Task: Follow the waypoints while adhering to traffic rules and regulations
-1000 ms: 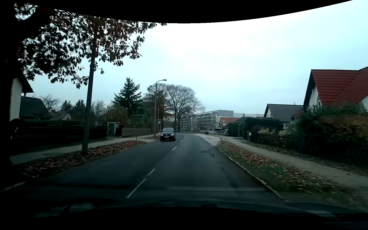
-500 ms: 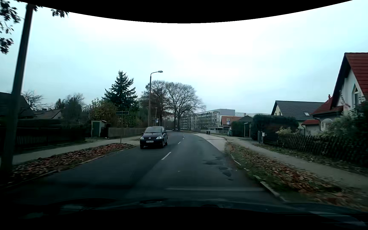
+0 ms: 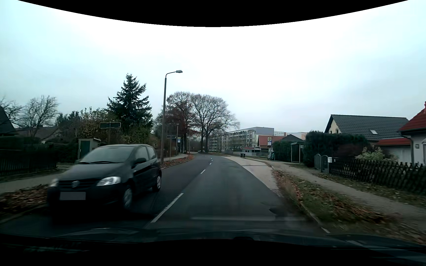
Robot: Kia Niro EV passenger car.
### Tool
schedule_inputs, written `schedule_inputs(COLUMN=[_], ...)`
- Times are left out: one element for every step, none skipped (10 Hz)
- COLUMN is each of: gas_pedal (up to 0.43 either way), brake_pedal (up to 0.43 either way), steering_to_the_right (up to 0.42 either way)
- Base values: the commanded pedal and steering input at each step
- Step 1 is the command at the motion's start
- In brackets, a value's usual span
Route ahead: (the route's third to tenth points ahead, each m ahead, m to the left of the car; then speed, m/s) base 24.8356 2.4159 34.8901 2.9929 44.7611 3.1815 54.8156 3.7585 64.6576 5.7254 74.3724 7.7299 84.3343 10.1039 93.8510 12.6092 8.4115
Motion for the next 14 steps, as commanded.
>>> schedule_inputs(gas_pedal=[0.118, 0.118, 0.118, 0.118, 0.118, 0.118, 0.118, 0.118, 0.118, 0.118, 0.118, 0.118, 0.118, 0.118], brake_pedal=[0.0, 0.0, 0.0, 0.0, 0.0, 0.0, 0.0, 0.0, 0.0, 0.0, 0.0, 0.0, 0.0, 0.0], steering_to_the_right=[-0.001, -0.001, 0.0, 0.0, 0.0, 0.0, 0.0, 0.001, 0.001, 0.001, 0.001, 0.001, 0.001, 0.001])
